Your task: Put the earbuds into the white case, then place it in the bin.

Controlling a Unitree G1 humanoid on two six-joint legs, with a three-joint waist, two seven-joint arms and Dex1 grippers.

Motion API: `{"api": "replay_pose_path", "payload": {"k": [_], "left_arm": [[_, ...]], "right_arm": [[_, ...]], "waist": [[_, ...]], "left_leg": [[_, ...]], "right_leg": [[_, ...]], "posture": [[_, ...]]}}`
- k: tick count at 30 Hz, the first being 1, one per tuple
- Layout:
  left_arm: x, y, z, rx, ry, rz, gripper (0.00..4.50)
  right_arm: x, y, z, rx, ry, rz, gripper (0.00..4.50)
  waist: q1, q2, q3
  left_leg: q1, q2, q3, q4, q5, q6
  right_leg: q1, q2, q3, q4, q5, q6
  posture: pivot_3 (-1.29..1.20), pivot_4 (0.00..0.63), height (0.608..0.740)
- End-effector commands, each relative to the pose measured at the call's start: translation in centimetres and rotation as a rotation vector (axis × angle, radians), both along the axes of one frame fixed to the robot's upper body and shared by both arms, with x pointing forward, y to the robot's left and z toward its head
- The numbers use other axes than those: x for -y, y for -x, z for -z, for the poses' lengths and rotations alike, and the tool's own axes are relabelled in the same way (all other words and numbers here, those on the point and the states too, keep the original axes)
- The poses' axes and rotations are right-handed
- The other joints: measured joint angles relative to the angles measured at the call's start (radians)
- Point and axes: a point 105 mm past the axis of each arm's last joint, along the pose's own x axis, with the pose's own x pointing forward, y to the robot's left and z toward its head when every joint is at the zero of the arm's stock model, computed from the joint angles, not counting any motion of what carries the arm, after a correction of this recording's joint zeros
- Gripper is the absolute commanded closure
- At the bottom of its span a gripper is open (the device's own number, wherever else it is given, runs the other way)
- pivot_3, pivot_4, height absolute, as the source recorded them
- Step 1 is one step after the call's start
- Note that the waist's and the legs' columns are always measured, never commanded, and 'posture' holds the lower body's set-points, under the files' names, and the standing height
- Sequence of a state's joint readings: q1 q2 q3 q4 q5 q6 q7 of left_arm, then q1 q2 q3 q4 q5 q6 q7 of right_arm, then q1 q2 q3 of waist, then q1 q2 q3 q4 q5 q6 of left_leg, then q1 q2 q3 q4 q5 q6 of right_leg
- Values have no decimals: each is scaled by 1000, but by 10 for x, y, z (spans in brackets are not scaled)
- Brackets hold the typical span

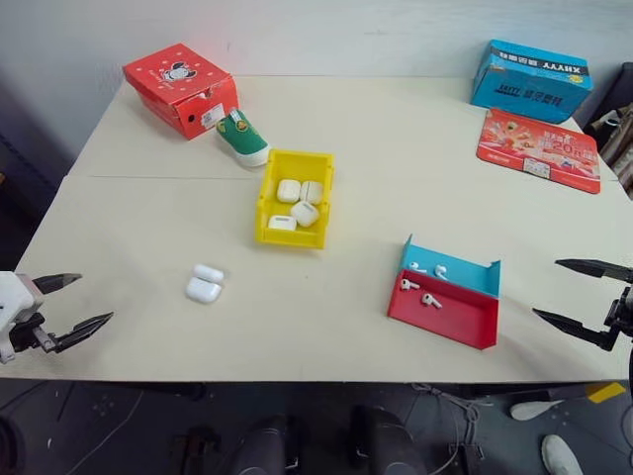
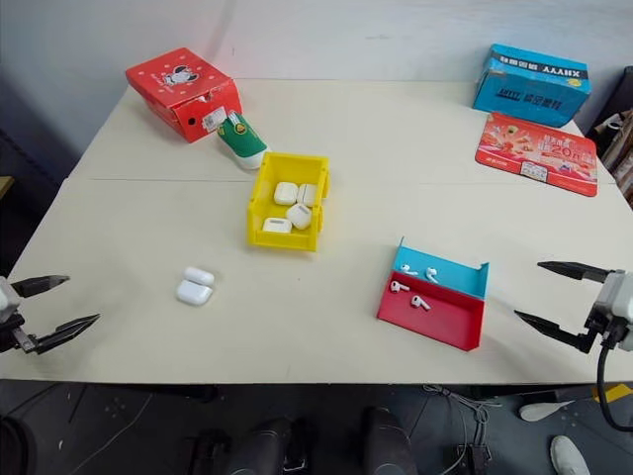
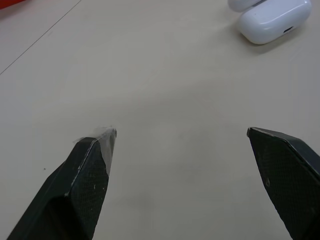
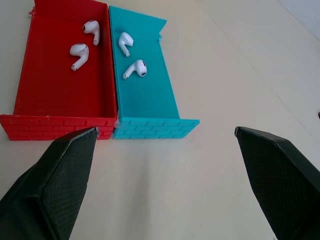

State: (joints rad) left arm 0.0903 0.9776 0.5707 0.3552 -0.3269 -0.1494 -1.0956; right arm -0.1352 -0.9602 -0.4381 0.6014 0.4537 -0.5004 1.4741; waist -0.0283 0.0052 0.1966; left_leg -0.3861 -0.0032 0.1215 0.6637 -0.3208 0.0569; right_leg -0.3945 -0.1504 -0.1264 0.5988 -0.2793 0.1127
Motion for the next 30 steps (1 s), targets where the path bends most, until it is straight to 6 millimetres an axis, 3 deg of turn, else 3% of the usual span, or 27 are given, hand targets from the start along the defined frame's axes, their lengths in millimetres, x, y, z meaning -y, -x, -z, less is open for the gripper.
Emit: {"api": "replay_pose_path", "payload": {"k": [1,5,10,15,17,21,25,30], "left_arm": [[2,-1,-9,48,1,12,77],[3,-4,-11,64,31,3,77],[-2,2,-11,6,81,-35,77],[-52,11,-10,-112,102,-310,77],[-60,14,-8,-155,77,-352,77],[-67,34,10,-423,78,-469,77],[-42,40,-1,-530,145,-429,77],[10,29,-17,-564,177,-322,77]], "right_arm": [[-5,-3,-8,35,-3,-18,0],[-15,-8,-11,40,-43,-41,0],[-44,-15,-20,75,-113,-112,0],[-87,-14,-35,168,-245,-236,0],[-97,-11,-35,190,-270,-274,0],[-114,4,-25,224,-326,-405,0],[-115,7,-22,257,-302,-433,0],[-103,-1,-16,243,-291,-384,0]], "waist": [[-2,0,0],[-1,0,0],[0,0,0],[0,0,0],[1,0,0],[3,-1,0],[2,-2,0],[2,-2,0]], "left_leg": [[0,0,0,0,0,0],[0,0,0,0,0,0],[0,0,0,0,0,0],[0,0,0,0,0,0],[0,1,0,0,0,-1],[0,0,0,0,-1,0],[-1,-1,0,0,-2,1],[0,-1,-1,0,-1,0]], "right_leg": [[0,0,0,0,0,0],[0,0,0,1,0,0],[0,0,0,1,0,0],[-1,0,0,3,-1,-1],[-1,1,0,3,-1,-2],[-1,1,0,6,-1,-2],[-1,1,0,7,-1,-2],[0,1,1,7,-1,-2]], "posture": [[0,150,740],[0,150,740],[0,150,740],[0,150,740],[0,150,740],[0,150,740],[0,150,740],[0,150,740]]}}
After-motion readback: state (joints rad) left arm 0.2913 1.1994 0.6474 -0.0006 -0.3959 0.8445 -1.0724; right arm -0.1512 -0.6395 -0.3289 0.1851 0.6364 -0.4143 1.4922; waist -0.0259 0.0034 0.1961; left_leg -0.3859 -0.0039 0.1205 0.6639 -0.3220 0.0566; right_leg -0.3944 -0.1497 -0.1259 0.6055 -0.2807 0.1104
